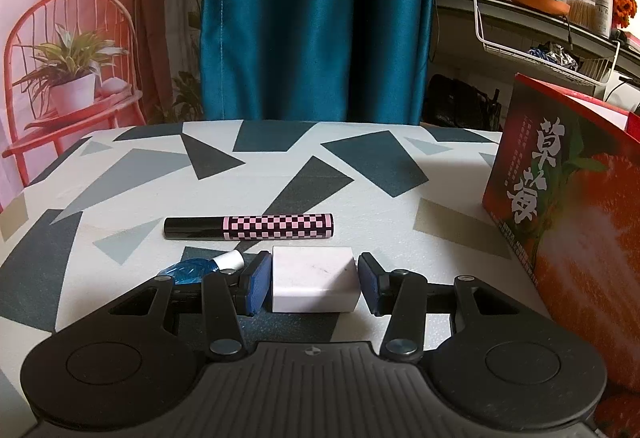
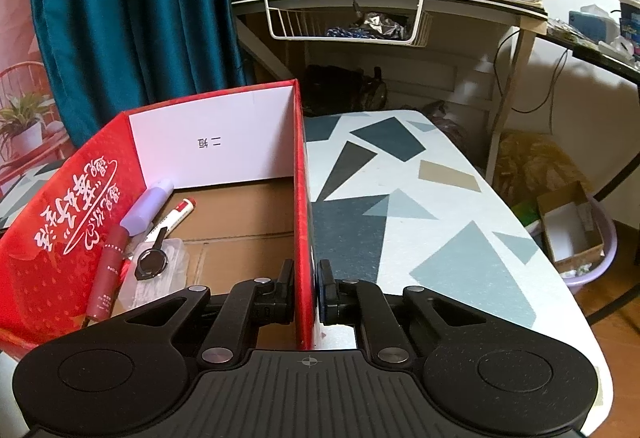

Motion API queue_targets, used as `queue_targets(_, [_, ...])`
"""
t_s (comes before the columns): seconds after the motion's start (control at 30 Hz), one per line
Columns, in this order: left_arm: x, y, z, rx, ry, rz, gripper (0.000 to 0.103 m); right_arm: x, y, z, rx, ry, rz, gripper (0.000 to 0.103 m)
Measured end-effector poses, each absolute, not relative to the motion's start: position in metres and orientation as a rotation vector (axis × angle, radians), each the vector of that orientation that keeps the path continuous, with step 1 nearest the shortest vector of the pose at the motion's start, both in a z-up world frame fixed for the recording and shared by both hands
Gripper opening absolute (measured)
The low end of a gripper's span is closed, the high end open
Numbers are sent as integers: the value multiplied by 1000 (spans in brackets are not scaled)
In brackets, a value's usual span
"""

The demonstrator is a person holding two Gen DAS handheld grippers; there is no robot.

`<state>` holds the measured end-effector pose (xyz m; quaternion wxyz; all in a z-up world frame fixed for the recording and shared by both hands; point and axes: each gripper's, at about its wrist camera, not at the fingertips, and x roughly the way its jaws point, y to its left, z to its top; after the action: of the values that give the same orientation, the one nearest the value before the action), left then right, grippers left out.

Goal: Organize rigid objects
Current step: 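Close the left gripper on the white charger and lift it, then carry the white charger with the left gripper into the red box and release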

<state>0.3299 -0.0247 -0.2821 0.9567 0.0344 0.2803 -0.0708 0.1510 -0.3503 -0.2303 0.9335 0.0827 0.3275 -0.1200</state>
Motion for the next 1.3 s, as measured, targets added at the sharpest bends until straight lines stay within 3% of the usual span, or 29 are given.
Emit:
queue_targets(0.33, [328, -25, -273, 96, 600, -198, 49, 150, -350, -230, 178, 663, -258, 10])
queue_targets(0.63, [329, -25, -218, -94, 582, -422, 49, 150, -351, -230, 187, 661, -258, 10])
queue_targets(0.9, [307, -91, -179, 6, 484, -725, 49, 150, -351, -230, 186, 660, -257, 10])
queue_targets(1.3, [307, -146, -198, 222, 485, -847, 49, 150, -352, -232, 198, 654, -251, 10])
